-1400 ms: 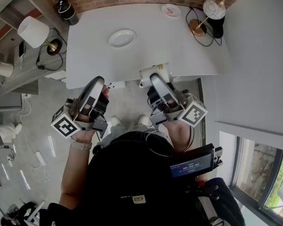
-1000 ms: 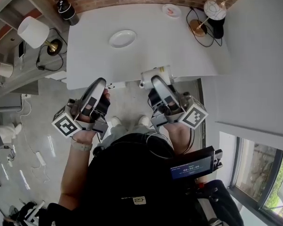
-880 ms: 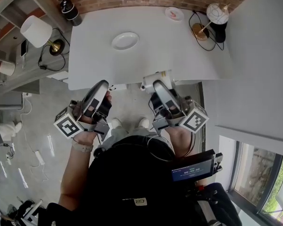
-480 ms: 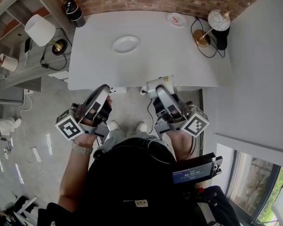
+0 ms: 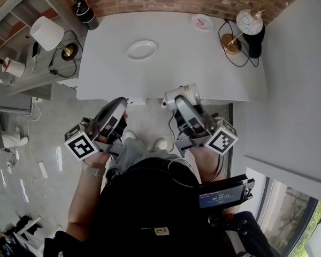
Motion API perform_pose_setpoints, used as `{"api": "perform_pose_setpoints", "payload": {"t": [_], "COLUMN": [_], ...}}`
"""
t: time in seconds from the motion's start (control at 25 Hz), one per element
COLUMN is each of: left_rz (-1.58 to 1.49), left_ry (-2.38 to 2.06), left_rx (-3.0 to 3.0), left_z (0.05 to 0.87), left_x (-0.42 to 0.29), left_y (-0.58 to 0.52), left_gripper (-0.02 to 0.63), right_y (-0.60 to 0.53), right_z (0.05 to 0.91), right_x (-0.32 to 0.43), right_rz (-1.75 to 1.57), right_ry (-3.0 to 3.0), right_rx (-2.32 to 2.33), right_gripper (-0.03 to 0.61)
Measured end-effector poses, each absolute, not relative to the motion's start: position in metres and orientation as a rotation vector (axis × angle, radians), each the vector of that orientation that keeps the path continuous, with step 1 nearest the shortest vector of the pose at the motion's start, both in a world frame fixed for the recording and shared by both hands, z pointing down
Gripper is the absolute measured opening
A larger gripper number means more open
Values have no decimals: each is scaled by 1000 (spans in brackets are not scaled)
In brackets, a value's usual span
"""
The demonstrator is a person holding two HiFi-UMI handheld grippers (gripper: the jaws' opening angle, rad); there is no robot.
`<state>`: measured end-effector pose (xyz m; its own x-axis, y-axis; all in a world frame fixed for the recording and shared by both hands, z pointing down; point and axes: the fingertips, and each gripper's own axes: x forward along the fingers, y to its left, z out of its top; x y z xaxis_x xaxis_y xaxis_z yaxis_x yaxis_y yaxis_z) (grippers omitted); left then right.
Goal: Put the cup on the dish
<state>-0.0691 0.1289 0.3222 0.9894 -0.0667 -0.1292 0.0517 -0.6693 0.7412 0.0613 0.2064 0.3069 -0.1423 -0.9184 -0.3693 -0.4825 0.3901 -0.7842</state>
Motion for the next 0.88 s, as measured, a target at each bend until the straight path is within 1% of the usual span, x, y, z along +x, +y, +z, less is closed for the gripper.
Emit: {"api": "perform_pose_setpoints", "payload": {"t": [0.2, 0.64, 0.88], "left_rz": [-133, -121, -95], "left_ry": [-11, 44, 69], "left_rx": [2385, 2396, 2398], "left_z": [327, 332, 339], "left_x": [-57, -40, -32], "left_y": [126, 67, 2], "left_gripper": [5, 5, 5], "right_y": [204, 157, 99], "right_z": [310, 325, 325], "right_x": [66, 71, 81], "right_rz": [-615, -629, -632], "right_ry": [1812, 1846, 1783], "right_rx": [-1232, -1334, -1379], "right_gripper": [261, 261, 261]}}
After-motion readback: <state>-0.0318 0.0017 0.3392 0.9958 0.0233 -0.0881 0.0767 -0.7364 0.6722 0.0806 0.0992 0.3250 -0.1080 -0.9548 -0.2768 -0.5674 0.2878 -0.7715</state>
